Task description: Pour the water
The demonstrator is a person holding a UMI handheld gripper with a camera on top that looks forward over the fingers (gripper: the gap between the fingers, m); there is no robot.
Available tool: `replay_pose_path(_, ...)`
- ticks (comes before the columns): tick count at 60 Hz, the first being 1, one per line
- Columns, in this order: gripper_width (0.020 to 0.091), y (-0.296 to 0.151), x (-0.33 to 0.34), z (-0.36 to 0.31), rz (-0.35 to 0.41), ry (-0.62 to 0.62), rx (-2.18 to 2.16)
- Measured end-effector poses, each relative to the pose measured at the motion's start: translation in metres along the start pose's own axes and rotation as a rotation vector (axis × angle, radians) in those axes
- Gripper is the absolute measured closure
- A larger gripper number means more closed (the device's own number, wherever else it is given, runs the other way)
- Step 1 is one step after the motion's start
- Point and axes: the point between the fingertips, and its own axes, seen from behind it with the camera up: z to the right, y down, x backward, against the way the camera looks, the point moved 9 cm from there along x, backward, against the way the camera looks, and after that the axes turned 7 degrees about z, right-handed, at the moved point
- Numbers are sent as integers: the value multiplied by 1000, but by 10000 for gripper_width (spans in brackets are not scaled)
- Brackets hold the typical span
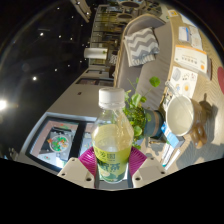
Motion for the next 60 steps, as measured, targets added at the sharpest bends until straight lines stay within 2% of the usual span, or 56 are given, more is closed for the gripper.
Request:
replay_pose_path(14, 730, -63, 64, -62, 153, 15, 737)
replay_pose_path(20, 730, -94, 84, -55, 236, 95, 993)
replay_pose_path(24, 732, -118, 99, -38, 260, 162, 1129)
replay_pose_path(30, 730, -147, 116, 15, 258, 281, 1258)
replay_pose_path(40, 730, -170, 128, 92, 228, 449, 1327)
replay_pose_path(60, 727, -177, 133, 180, 178, 563, 1320)
